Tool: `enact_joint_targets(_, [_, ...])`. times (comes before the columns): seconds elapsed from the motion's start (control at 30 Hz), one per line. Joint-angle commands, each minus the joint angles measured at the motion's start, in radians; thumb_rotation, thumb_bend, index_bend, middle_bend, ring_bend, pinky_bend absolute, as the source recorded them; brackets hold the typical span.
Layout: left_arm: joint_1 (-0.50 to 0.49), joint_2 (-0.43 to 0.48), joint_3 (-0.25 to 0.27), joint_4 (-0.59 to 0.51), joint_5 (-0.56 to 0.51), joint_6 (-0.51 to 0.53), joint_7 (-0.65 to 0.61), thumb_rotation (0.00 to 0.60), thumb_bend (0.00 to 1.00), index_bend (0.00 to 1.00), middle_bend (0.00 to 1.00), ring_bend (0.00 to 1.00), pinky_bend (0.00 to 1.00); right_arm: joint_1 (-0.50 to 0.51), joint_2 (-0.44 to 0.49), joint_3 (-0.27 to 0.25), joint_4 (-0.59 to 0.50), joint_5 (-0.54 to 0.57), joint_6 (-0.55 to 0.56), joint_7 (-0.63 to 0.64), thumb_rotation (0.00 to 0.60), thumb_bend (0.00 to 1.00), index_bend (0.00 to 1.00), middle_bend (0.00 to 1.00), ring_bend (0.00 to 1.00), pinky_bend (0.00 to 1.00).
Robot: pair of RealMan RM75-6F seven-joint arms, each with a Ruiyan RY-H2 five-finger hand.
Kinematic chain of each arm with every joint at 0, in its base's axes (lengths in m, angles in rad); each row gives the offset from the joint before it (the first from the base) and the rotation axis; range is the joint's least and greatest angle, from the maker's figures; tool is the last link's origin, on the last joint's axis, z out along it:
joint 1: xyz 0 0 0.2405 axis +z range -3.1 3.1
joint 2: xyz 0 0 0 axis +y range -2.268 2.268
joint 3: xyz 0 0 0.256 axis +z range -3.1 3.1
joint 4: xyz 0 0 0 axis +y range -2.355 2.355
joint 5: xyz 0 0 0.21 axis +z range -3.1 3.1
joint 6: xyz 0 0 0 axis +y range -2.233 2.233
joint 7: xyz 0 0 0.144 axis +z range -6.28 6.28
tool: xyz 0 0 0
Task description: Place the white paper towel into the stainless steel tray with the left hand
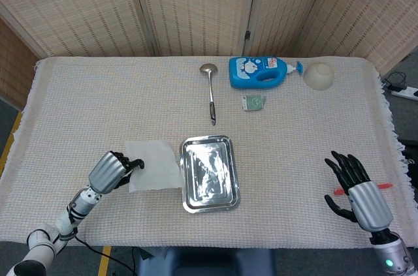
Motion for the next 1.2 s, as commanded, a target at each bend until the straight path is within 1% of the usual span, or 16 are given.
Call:
enact_joint_targets(0.03, [-0.022, -0.006, 0.000, -0.043, 0.012, 0.017, 0.050, 0.600, 0.69, 0.57, 1.00, 1.00, 1.00, -0.007, 0.014, -0.006, -0.008, -0.014, 0.019, 0.019, 0.600, 0.41, 0.00, 0.00, 0.00, 0.00])
enact_joint_targets(0.2, [-0.050, -0.027, 0.019, -0.117, 0.043, -0.003, 0.147, 0.600, 0.69, 0.57, 1.00, 1.00, 1.00, -0.019, 0.037, -0.015, -0.018, -0.034, 0.051, 0.050, 0.600, 0.41, 0.00, 0.00, 0.00, 0.00])
enact_joint_targets(0.33, [-0.067, -0.059, 0.027, -0.163, 0.053, -0.070, 0.231, 0.600, 0.69, 0.56, 1.00, 1.00, 1.00, -0.032, 0.056, -0.024, -0.023, -0.051, 0.079, 0.070, 0.600, 0.41, 0.00, 0.00, 0.00, 0.00])
enact_joint_targets(0.5, [-0.085, -0.095, 0.034, -0.182, 0.064, -0.136, 0.311, 0.600, 0.69, 0.54, 1.00, 1.00, 1.00, -0.047, 0.074, -0.028, -0.025, -0.054, 0.105, 0.095, 0.600, 0.41, 0.00, 0.00, 0.00, 0.00])
enact_joint_targets(0.67, [-0.098, -0.118, 0.038, -0.188, 0.071, -0.181, 0.347, 0.600, 0.69, 0.53, 1.00, 1.00, 1.00, -0.056, 0.086, -0.029, -0.024, -0.055, 0.120, 0.115, 0.600, 0.41, 0.00, 0.00, 0.00, 0.00])
enact_joint_targets(0.9, [-0.109, -0.136, 0.039, -0.181, 0.075, -0.225, 0.365, 0.600, 0.69, 0.50, 1.00, 1.00, 1.00, -0.061, 0.091, -0.025, -0.024, -0.061, 0.133, 0.126, 0.600, 0.41, 0.00, 0.00, 0.00, 0.00])
enact_joint_targets(1.13, [-0.117, -0.148, 0.032, -0.188, 0.069, -0.263, 0.391, 0.600, 0.69, 0.42, 1.00, 1.00, 1.00, -0.057, 0.090, -0.023, -0.026, -0.059, 0.121, 0.127, 0.600, 0.41, 0.00, 0.00, 0.00, 0.00])
enact_joint_targets(1.2, [-0.120, -0.150, 0.029, -0.188, 0.067, -0.267, 0.394, 0.600, 0.65, 0.41, 1.00, 1.00, 1.00, -0.056, 0.089, -0.022, -0.026, -0.058, 0.118, 0.127, 0.600, 0.41, 0.00, 0.00, 0.00, 0.00])
